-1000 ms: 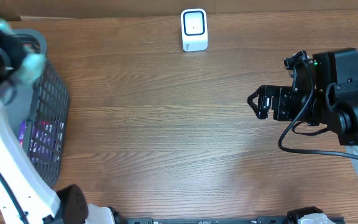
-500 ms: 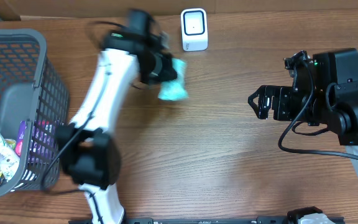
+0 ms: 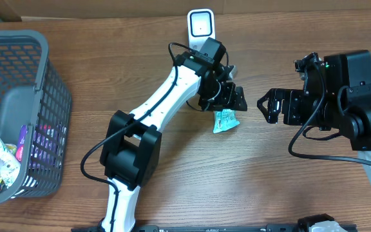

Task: Scan the item barcode
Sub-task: 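Carry the green pack to table center and release it, then return left gripper into the basket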

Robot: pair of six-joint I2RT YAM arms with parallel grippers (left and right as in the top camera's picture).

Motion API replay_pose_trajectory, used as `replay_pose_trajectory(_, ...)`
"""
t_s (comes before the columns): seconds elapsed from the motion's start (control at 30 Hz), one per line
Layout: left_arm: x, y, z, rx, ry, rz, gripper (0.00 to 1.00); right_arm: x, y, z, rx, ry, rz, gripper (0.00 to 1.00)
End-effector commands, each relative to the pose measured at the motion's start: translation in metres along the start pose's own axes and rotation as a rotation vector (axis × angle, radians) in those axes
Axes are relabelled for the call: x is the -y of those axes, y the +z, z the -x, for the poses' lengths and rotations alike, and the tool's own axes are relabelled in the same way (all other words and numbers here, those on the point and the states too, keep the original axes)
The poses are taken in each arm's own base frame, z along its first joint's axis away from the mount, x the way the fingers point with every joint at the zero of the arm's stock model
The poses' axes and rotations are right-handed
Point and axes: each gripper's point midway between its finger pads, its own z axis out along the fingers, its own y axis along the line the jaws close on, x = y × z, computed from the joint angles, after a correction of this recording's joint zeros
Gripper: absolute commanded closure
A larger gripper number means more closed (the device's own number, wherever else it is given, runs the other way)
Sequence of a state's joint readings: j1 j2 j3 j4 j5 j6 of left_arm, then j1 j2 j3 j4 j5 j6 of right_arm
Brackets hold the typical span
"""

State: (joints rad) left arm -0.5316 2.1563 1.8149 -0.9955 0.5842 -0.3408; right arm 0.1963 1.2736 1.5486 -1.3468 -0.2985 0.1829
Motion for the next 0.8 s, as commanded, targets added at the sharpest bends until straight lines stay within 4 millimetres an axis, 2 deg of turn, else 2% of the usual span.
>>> replay_pose_trajectory(0.0,0.007,-0.054,0.028,0.114,0.006,0.037,0.27,-0.003,-0.006,0.006,0.029,-0.013,0.000,0.00)
replay_pose_trajectory(0.1,-0.001,-0.123,0.044,0.236,-0.007,0.154,0.28,-0.003,-0.006,0.006,0.029,-0.013,0.000,0.00)
replay_pose_trajectory(0.17,-0.007,-0.173,0.050,0.334,-0.023,0.240,0.28,-0.003,-0.006,0.006,0.029,-0.013,-0.001,0.00)
replay_pose_trajectory(0.2,-0.012,-0.205,0.050,0.397,-0.036,0.291,0.27,-0.003,-0.006,0.006,0.029,-0.013,-0.001,0.00)
replay_pose_trajectory(0.27,-0.023,-0.266,0.041,0.517,-0.077,0.385,0.26,-0.003,-0.006,0.005,0.026,-0.012,-0.002,0.00)
replay_pose_trajectory(0.3,-0.028,-0.291,0.035,0.561,-0.100,0.407,0.25,-0.003,-0.006,0.005,0.025,-0.011,-0.002,0.00)
replay_pose_trajectory(0.37,-0.038,-0.328,0.022,0.632,-0.151,0.428,0.25,-0.003,-0.006,0.005,0.025,-0.011,-0.002,0.00)
replay_pose_trajectory(0.43,-0.056,-0.365,0.006,0.700,-0.217,0.447,0.25,-0.003,-0.006,0.005,0.024,-0.011,-0.001,0.00)
replay_pose_trajectory(0.53,-0.093,-0.403,-0.026,0.743,-0.361,0.482,0.27,-0.003,-0.006,0.004,0.023,-0.010,-0.002,0.00)
replay_pose_trajectory(0.6,-0.127,-0.428,-0.055,0.761,-0.496,0.511,0.30,-0.003,-0.006,0.006,0.031,-0.013,0.000,0.00)
replay_pose_trajectory(0.77,-0.151,-0.451,-0.075,0.811,-0.592,0.505,0.32,-0.004,-0.006,0.011,0.051,-0.012,0.006,0.00)
